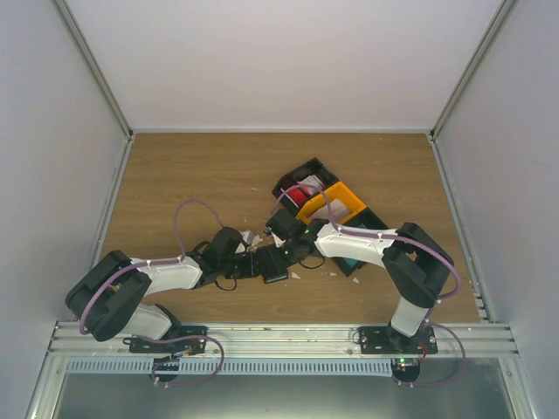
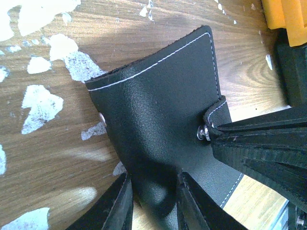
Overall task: Put the credit cards into the card holder
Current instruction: Close the card holder at the center of the board, then reset both arms
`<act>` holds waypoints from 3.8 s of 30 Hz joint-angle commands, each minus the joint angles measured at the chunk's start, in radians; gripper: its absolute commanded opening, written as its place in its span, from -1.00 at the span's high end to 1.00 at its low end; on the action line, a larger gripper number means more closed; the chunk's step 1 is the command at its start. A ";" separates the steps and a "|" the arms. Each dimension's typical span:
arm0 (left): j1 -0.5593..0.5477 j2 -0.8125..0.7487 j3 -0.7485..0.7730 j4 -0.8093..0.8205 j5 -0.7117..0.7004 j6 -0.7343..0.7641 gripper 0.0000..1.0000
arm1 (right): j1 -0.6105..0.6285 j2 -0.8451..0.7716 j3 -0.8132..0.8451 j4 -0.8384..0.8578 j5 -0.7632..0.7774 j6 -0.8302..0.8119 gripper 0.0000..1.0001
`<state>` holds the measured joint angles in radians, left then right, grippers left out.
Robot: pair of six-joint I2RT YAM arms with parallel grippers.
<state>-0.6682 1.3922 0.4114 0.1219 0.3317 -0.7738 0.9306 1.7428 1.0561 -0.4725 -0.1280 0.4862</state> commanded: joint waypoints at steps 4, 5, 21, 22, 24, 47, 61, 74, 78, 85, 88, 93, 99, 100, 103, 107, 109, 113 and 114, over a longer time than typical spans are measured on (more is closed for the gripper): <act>-0.016 -0.003 0.004 -0.028 -0.026 0.012 0.45 | 0.016 0.043 0.047 -0.060 0.063 0.046 0.81; -0.016 -0.002 0.006 -0.029 -0.027 0.012 0.45 | 0.016 0.044 0.051 -0.065 0.069 0.045 0.78; -0.016 0.010 0.007 -0.025 -0.024 0.013 0.45 | 0.025 0.066 0.070 -0.079 0.096 0.049 0.86; -0.016 0.010 0.007 -0.026 -0.024 0.013 0.45 | 0.027 0.067 0.070 -0.080 0.095 0.048 0.88; -0.016 0.010 0.008 -0.025 -0.025 0.012 0.45 | 0.028 0.069 0.070 -0.080 0.093 0.047 0.94; -0.017 0.017 0.025 -0.018 -0.021 0.015 0.54 | 0.075 0.128 -0.039 -0.024 0.003 0.074 0.99; -0.016 0.033 0.026 -0.008 -0.018 0.014 0.59 | 0.077 0.185 0.011 -0.170 0.062 0.079 0.99; -0.012 -0.072 0.033 -0.054 -0.053 -0.007 0.31 | 0.050 0.000 0.137 -0.149 0.062 0.081 0.56; -0.003 -0.163 0.051 -0.128 -0.110 0.001 0.09 | 0.017 -0.115 0.120 -0.127 0.082 0.084 0.25; 0.030 -0.303 0.124 -0.250 -0.171 0.082 -0.29 | -0.048 -0.287 0.026 -0.121 0.287 0.107 -0.14; 0.032 -0.371 0.197 -0.282 -0.202 0.167 -0.70 | -0.051 -0.390 -0.029 -0.088 0.388 0.070 -0.21; 0.033 -0.455 0.382 -0.364 -0.318 0.288 -0.98 | -0.055 -0.572 -0.024 -0.153 0.540 0.066 -0.43; 0.033 -0.514 0.537 -0.496 -0.472 0.339 -0.98 | -0.055 -0.812 0.005 -0.299 0.722 0.114 -0.94; 0.033 -0.534 0.553 -0.508 -0.487 0.343 -0.98 | -0.055 -0.856 0.009 -0.321 0.750 0.119 -0.98; 0.033 -0.606 0.576 -0.535 -0.519 0.370 -0.98 | -0.055 -0.963 0.029 -0.366 0.808 0.138 -0.99; 0.031 -0.717 0.592 -0.582 -0.586 0.429 -0.98 | -0.055 -1.072 0.058 -0.429 0.873 0.174 -0.99; 0.033 -0.769 0.596 -0.644 -0.639 0.439 -0.98 | -0.055 -1.123 0.069 -0.474 0.879 0.199 -0.99; 0.032 -0.873 0.569 -0.713 -0.708 0.464 -0.98 | -0.055 -1.233 0.057 -0.524 0.892 0.251 -0.99; 0.032 -0.897 0.560 -0.718 -0.716 0.467 -0.98 | -0.055 -1.254 0.055 -0.528 0.900 0.258 -0.99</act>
<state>-0.6395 0.5678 0.9821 -0.5270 -0.2790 -0.3534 0.8795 0.5556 1.1091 -0.9234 0.7017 0.6704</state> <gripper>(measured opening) 0.990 0.995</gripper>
